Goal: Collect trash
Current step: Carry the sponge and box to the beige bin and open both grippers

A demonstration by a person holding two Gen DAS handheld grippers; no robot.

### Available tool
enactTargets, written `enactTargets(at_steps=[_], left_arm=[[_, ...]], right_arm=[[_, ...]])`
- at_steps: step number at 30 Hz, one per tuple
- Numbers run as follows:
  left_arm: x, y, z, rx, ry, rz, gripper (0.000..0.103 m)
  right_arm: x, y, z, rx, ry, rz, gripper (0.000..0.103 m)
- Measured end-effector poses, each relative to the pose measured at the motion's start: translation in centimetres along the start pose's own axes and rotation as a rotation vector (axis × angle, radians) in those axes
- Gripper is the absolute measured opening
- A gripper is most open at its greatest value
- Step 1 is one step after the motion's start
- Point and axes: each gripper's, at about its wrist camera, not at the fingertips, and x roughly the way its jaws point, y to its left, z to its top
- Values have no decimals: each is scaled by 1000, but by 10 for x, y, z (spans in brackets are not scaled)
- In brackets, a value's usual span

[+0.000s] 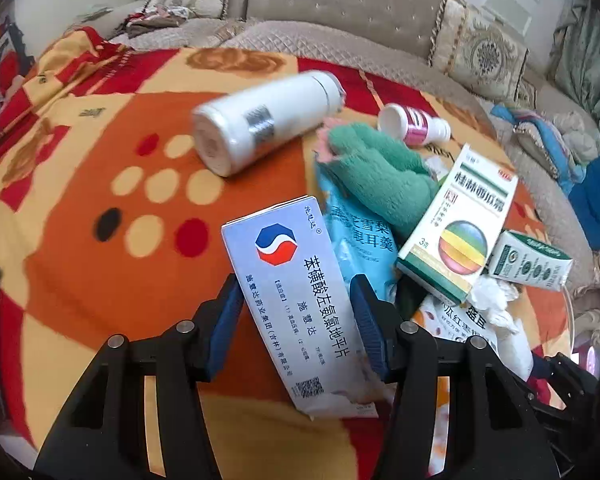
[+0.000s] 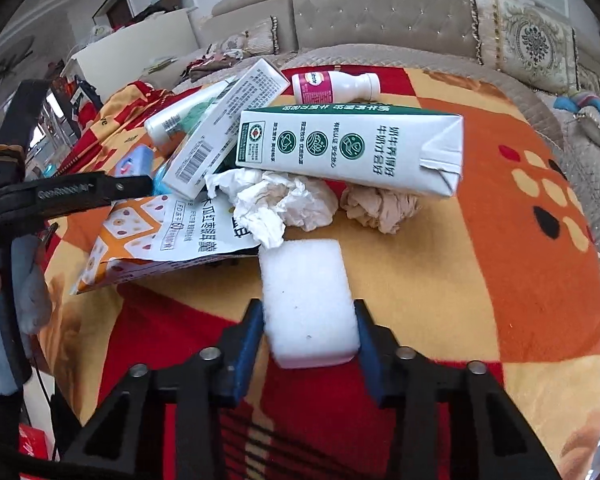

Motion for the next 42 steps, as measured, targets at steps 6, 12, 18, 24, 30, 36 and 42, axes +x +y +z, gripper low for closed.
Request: enactTargets(at_steps=[6, 12, 18, 24, 30, 36, 42], left_arm=[[-46, 11, -5, 17, -45, 14, 52], [-86, -19, -15, 94, -66, -75, 52], [-107, -81, -24, 200, -69, -185, 52], [-100, -163, -37, 308, -26, -299, 52], [-84, -247, -50, 412, 25, -369, 52], [-51, -318, -55, 449, 76, -402, 52], [-16, -374, -53, 456, 117, -437, 52]], right_arm=[[-34, -8, -14, 5, -45, 8, 39], [-71, -29, -25, 36, -101, -39, 39], [-104, -71, -36, 116, -139, -121, 39], [-125, -130, -51, 222, -140, -216, 39], [-127, -180, -64, 298, -116, -297, 39], [-126, -226, -76, 377, -101, -329, 39], [-117, -271, -86, 437, -63, -371, 39]])
